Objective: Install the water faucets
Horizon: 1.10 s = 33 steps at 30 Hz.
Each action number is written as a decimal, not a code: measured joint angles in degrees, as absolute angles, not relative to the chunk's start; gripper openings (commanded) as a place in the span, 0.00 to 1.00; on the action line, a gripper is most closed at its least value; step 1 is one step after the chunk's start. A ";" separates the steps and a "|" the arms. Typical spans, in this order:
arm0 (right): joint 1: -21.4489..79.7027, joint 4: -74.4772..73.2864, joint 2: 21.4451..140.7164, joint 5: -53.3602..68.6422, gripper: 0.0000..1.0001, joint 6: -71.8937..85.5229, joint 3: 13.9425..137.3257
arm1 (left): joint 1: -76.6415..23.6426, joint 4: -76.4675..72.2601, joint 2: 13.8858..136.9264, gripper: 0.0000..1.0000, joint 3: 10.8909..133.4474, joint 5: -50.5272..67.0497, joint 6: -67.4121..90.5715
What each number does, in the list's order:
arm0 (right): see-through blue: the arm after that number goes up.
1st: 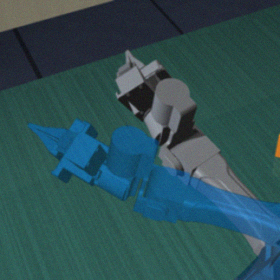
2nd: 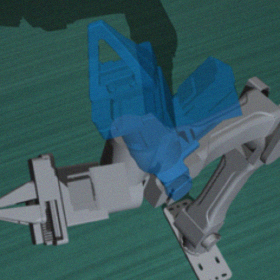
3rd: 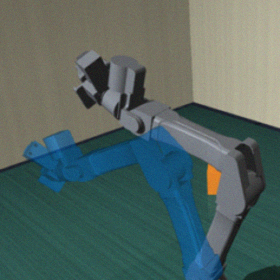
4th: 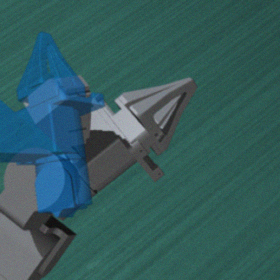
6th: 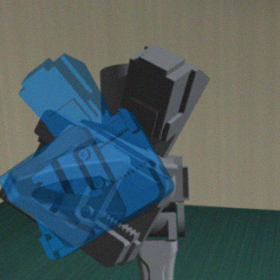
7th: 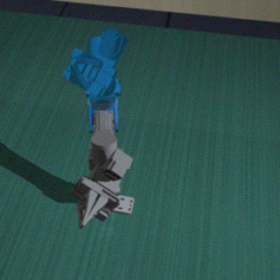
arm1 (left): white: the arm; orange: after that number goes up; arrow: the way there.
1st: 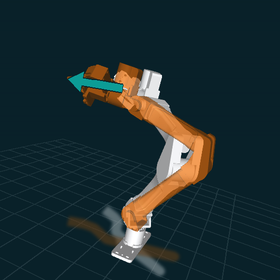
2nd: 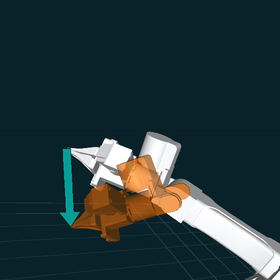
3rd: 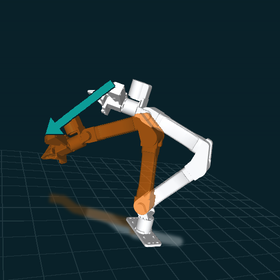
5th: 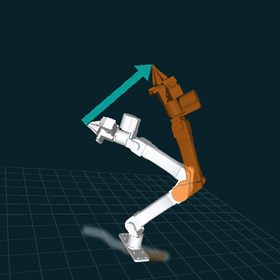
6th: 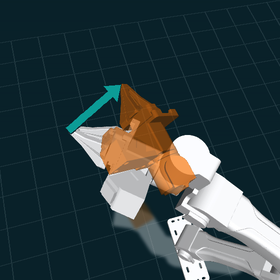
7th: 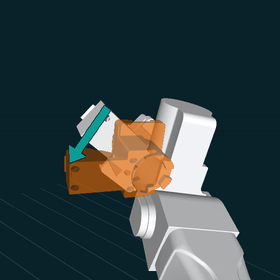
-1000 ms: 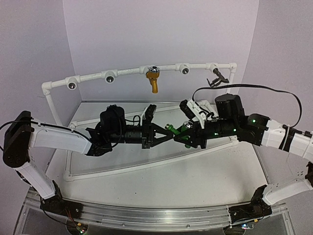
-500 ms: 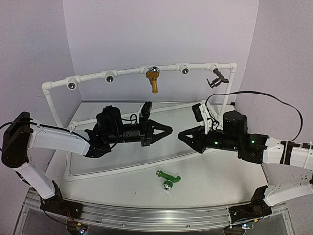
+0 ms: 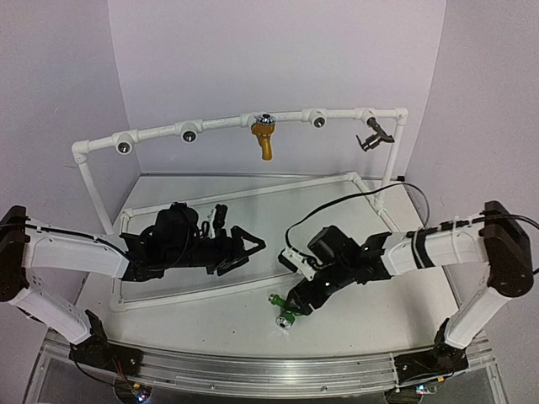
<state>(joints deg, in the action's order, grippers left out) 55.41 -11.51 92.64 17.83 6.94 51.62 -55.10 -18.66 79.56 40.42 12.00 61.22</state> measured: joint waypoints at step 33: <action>58.02 -14.55 105.01 6.28 0.70 27.07 63.55 | -55.11 -14.85 80.82 0.84 38.54 10.83 63.05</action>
